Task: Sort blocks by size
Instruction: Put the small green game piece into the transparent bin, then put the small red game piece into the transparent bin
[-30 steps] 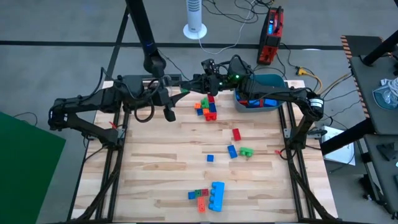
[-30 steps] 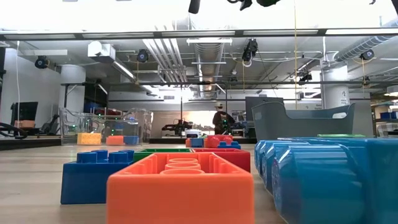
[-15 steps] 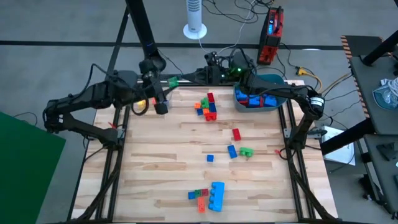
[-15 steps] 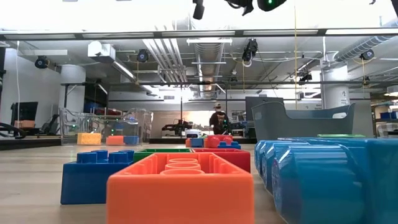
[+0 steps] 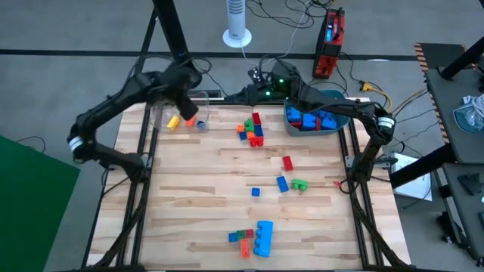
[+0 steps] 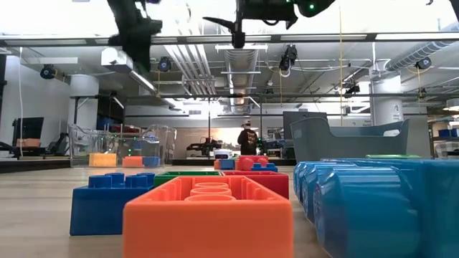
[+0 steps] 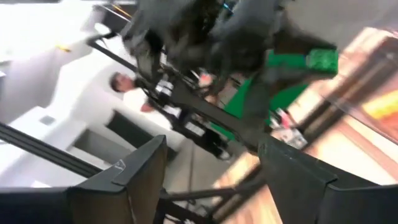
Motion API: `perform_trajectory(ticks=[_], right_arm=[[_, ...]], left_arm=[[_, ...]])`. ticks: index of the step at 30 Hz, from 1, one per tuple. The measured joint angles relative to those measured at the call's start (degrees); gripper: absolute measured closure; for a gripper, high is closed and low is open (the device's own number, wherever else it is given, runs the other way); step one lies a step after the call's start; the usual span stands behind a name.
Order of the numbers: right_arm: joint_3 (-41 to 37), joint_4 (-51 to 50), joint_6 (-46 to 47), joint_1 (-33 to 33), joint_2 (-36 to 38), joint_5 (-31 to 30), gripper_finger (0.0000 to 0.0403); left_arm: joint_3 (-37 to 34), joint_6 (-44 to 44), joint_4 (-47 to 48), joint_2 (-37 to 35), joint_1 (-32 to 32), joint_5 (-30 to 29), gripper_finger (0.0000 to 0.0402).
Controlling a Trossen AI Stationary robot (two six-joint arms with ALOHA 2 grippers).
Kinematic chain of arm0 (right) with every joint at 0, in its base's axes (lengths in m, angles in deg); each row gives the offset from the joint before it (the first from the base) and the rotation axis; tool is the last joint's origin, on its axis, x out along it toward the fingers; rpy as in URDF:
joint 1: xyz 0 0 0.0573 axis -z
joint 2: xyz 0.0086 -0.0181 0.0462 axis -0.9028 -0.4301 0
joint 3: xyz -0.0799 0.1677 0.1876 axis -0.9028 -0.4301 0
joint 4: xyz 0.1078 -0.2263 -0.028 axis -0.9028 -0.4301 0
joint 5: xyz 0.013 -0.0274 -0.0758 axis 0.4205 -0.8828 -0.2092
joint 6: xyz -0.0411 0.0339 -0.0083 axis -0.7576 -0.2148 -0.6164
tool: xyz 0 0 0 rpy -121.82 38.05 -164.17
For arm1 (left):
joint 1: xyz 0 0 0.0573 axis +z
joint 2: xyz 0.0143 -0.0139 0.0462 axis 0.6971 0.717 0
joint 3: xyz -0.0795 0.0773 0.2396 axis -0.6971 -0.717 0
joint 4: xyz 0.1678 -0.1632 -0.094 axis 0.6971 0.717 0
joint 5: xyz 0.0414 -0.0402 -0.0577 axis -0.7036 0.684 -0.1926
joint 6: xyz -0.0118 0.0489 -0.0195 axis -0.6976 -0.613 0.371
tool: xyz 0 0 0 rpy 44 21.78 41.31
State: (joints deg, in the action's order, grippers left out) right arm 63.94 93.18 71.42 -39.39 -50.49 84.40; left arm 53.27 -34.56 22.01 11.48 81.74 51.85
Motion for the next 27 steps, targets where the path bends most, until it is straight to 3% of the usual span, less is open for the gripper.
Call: perform_trajectory(ticks=[7, 14, 20, 27], right_arm=[[0.00, -2.85, -2.02, -0.01, 0.00, -0.02, 0.0181], [0.04, -2.90, -2.48, -0.01, 0.01, 0.00, 0.0174], [0.04, -4.54, -2.55, -0.01, 0.02, 0.00, 0.0157], [0.07, -11.32, -3.17, -0.01, 0.02, 1.21, 0.0149]], left_arm=[[-0.04, -0.96, 4.23, 11.61, 8.37, 5.05, 0.0269], [-0.04, -1.52, 7.09, 18.86, 13.07, 4.58, 0.0235], [-0.04, -1.51, 7.92, 18.88, 13.54, 4.45, 0.0206], [-0.06, 1.73, 7.42, 12.85, 12.65, 5.88, 0.0201]])
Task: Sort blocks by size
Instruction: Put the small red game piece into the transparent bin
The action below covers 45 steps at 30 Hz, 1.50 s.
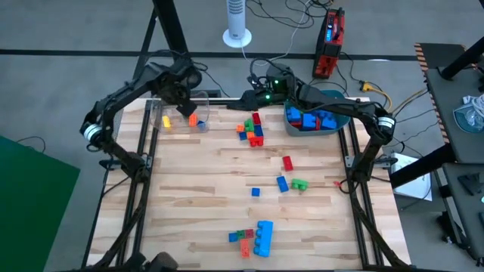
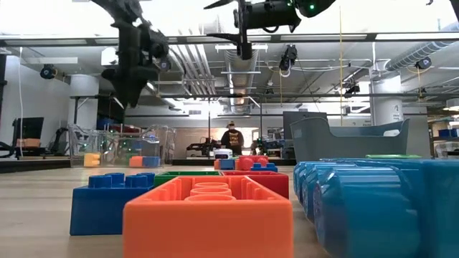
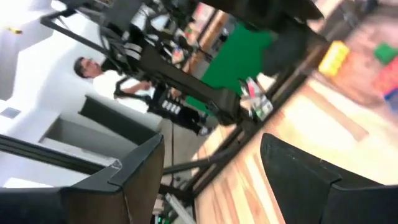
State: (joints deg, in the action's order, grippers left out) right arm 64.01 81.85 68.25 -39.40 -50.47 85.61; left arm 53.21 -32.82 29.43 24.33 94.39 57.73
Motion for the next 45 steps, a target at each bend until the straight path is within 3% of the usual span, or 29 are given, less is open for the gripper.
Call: perform_trajectory(ticks=[5, 10, 13, 16, 23, 36, 45], right_arm=[[1.31, -8.92, -0.70, -0.71, 0.07, 1.47, 0.0166], [4.41, -27.69, -4.65, -2.79, 1.91, 2.88, 0.0185], [6.00, -43.07, -7.99, -4.84, 3.33, 2.00, 0.0192], [6.19, -56.00, -8.87, -7.97, 4.99, -3.25, 0.0192], [3.31, -73.21, -2.76, -14.18, 6.86, -12.89, 0.0168], [-13.67, -73.17, 0.24, -15.63, 6.69, -21.10, 0.0097], [-28.40, -52.89, 5.79, -15.34, 6.69, -22.81, 0.0102]], left_arm=[[0.00, 1.92, -4.30, -7.34, -2.27, 9.54, 0.0201], [0.00, 3.65, -9.92, -14.81, -6.21, 17.20, 0.0201], [0.02, 4.96, -12.49, -18.48, -9.15, 17.50, 0.0201], [0.00, 5.37, -14.80, -21.19, -12.02, 17.52, 0.0201], [0.02, 5.86, -18.55, -24.91, -16.28, 14.87, 0.0201], [0.02, 5.82, -18.24, -25.51, -16.52, 14.48, 0.0201], [0.02, 5.78, -18.27, -25.51, -16.52, 14.48, 0.0201]])
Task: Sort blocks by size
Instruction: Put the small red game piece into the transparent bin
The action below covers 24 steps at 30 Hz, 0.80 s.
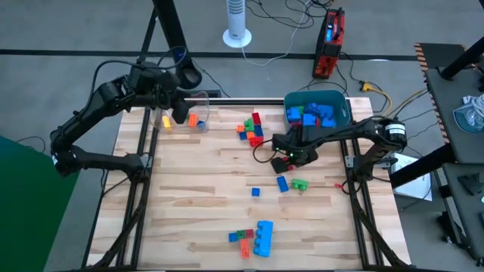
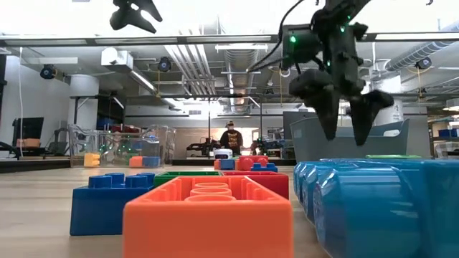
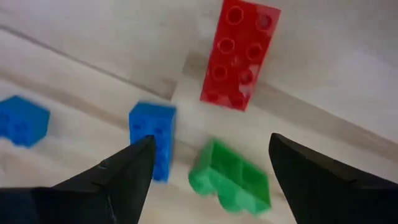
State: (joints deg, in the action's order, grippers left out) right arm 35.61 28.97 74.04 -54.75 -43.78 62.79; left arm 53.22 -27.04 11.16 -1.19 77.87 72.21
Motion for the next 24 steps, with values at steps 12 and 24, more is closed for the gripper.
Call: perform_trajectory(ticks=[12, 24], right_arm=[[-4.87, 8.98, -1.82, 0.79, -5.94, -7.57, 0.0114], [-3.64, 9.88, -4.90, 0.87, -8.67, -7.40, 0.0262]], left_arm=[[-0.01, -0.46, -2.52, 1.63, 0.00, 0.02, 0.0201], [-0.02, -1.30, -3.65, 5.22, -1.19, 0.45, 0.0201]])
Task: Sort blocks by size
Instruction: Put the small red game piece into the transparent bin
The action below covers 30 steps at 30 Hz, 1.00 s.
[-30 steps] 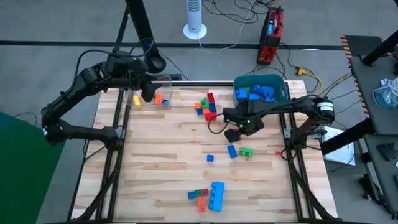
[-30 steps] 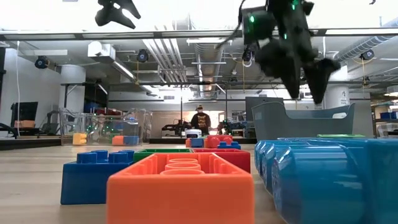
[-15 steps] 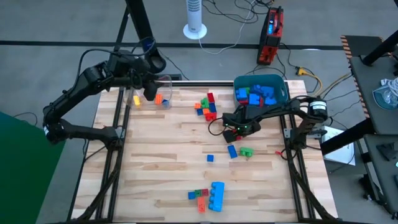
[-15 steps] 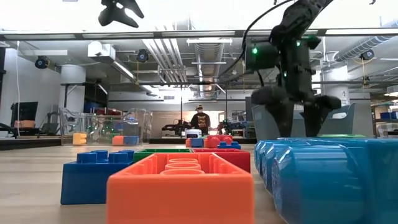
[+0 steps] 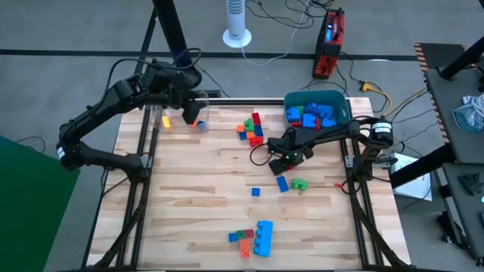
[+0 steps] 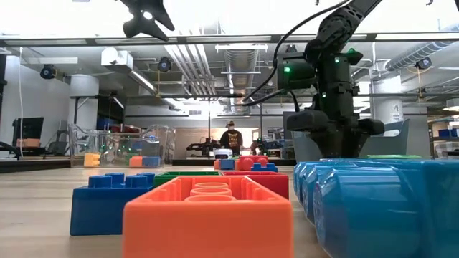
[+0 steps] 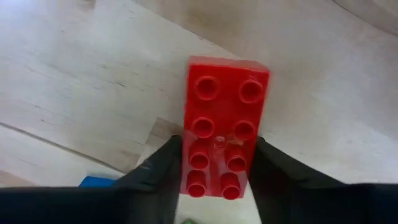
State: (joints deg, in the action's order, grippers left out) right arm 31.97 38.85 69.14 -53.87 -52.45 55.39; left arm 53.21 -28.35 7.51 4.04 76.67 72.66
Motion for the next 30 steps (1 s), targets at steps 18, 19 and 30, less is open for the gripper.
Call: perform_trajectory(ticks=[18, 19, 30], right_arm=[[25.78, 3.16, -31.73, 5.20, 6.98, 37.13, 0.0271], [27.41, 4.51, -32.35, 5.68, 6.61, 40.07, 0.0271], [37.90, 13.85, -30.12, 6.17, -0.17, 62.13, 0.0271]], left_arm=[[-0.02, -17.89, -8.10, 1.17, -10.97, 20.18, 0.0201], [-0.02, -18.24, -8.86, 1.55, -11.96, 20.38, 0.0201], [-0.02, -20.21, -16.51, 5.02, -17.12, 24.68, 0.0201]])
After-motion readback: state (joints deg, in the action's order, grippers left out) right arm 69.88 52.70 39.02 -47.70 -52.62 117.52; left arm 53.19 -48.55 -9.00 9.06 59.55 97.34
